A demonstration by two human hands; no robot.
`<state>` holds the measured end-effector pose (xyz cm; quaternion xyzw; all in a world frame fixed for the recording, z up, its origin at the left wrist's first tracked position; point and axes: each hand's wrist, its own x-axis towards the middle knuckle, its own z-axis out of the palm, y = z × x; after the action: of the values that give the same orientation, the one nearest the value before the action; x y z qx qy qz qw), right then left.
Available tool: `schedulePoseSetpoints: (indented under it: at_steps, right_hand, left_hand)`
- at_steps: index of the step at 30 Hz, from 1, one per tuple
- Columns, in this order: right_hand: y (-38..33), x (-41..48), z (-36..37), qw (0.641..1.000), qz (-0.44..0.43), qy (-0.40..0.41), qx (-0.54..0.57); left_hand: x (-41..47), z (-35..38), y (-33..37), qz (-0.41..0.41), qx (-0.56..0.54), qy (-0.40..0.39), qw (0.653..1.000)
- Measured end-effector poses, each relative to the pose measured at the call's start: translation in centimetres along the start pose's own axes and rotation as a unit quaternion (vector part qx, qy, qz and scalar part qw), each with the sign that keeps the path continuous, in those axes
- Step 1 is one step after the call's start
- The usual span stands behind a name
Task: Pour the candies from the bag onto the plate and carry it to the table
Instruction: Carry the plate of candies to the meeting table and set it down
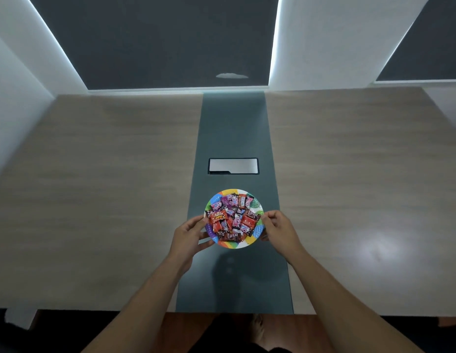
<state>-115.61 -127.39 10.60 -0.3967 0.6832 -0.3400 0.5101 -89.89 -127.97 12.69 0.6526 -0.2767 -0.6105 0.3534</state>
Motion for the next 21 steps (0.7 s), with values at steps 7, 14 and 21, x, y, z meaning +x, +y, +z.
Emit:
schedulePoseSetpoints:
  at_steps: [7,14,21]
  right_hand:
    - [-2.5,7.3,1.1,1.000,0.020,0.016,0.004]
    - [-3.1,17.5,2.9,0.998,0.044,0.043,-0.026]
    - [-1.3,27.7,4.9,0.994,0.076,0.060,-0.046]
  left_hand:
    - [7.4,0.2,3.9,0.001,0.028,-0.012,1.000]
    - [18.7,1.4,6.8,-0.008,0.078,-0.021,0.997]
    - [30.8,3.3,6.5,-0.033,0.096,-0.023,0.995]
